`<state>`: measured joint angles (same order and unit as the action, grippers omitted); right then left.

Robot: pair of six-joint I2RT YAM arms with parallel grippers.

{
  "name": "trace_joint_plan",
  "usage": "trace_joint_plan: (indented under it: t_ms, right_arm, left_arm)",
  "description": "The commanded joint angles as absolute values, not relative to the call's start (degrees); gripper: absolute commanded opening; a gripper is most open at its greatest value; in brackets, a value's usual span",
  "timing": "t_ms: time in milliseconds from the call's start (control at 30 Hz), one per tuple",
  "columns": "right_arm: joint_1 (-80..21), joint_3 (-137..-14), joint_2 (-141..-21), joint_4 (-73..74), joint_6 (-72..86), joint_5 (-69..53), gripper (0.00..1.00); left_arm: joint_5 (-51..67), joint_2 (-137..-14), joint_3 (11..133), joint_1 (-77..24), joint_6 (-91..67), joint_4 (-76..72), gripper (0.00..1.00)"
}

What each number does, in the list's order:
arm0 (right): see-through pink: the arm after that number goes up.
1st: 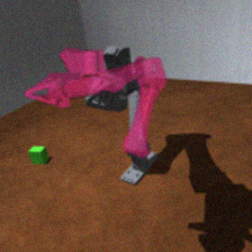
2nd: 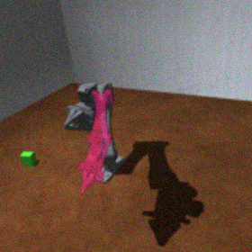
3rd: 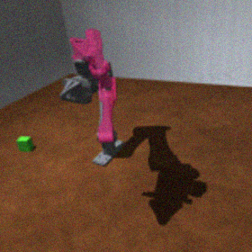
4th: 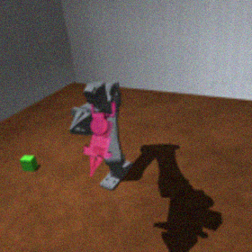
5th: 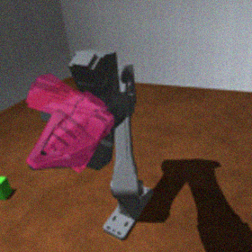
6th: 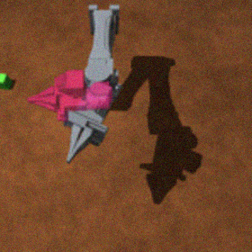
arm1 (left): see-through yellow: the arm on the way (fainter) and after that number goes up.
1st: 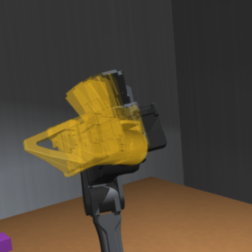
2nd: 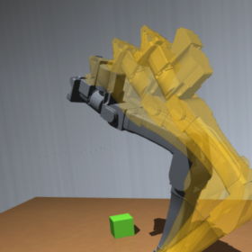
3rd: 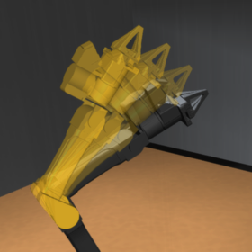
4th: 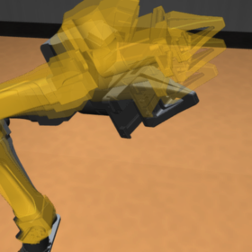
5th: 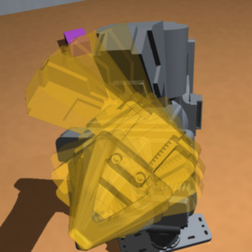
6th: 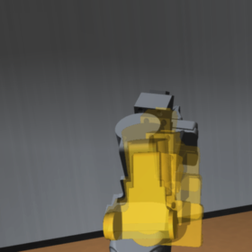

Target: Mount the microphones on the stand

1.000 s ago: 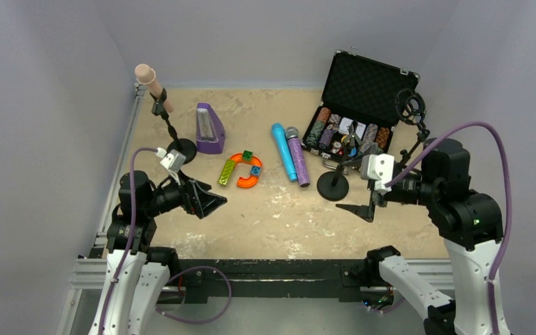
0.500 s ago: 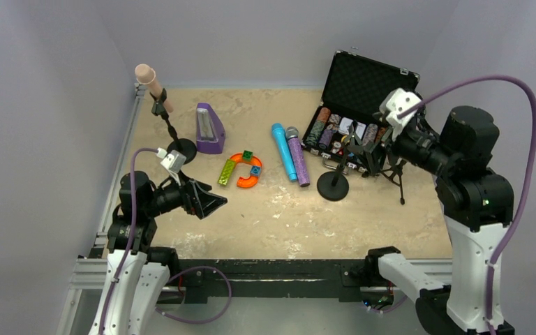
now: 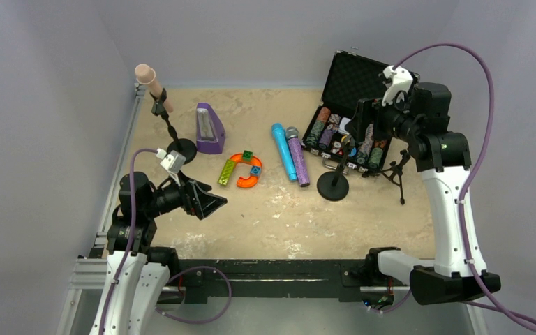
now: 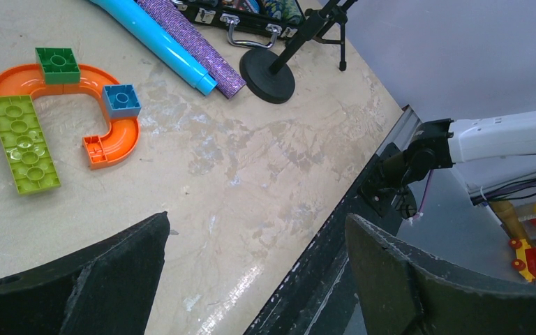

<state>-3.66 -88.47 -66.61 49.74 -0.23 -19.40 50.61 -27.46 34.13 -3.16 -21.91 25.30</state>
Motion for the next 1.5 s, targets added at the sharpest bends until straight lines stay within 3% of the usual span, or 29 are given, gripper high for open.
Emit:
trace_joint_plan:
  t_ms: [0,267,567,800,933,1100,1467]
  right_arm:
    - [-3.42,-87.14,-66.95,43.35,9.20,-11.82,0.83]
    - [-4.64,-87.44,-71.36,44.94,9.45,-13.97,0.69]
    - [-8.68,-87.91,-74.49,46.30,7.35,-7.78,0.61]
    - [-10.01,-88.76,-73.52,47.07,4.05,-7.67,0.20]
    - [-10.27,-90.31,-72.95,48.72,0.80,-10.15,0.08]
    - [-10.63,-95.10,-74.10,53.88,-7.99,-18.48,0.01]
    - [-15.48,-101.45,-77.62,66.81,-27.88,-35.01,0.01]
  left_arm:
    - [51.50,-27.24,34.01,-3.43,-22.14,23.38,0.99]
    - [51.42,-27.33,34.01,-3.43,-22.06,23.38,0.99]
    - [51.18,-26.98,34.15,-3.43,-21.90,23.55,0.99]
    - [51.06,-26.64,34.19,-3.43,-21.80,23.73,0.99]
    - [51.12,-26.74,34.19,-3.45,-21.80,23.73,0.99]
    - [51.15,-26.72,34.21,-3.43,-21.71,23.73,0.99]
    - [51.39,-26.80,34.19,-3.49,-21.71,23.64,0.99]
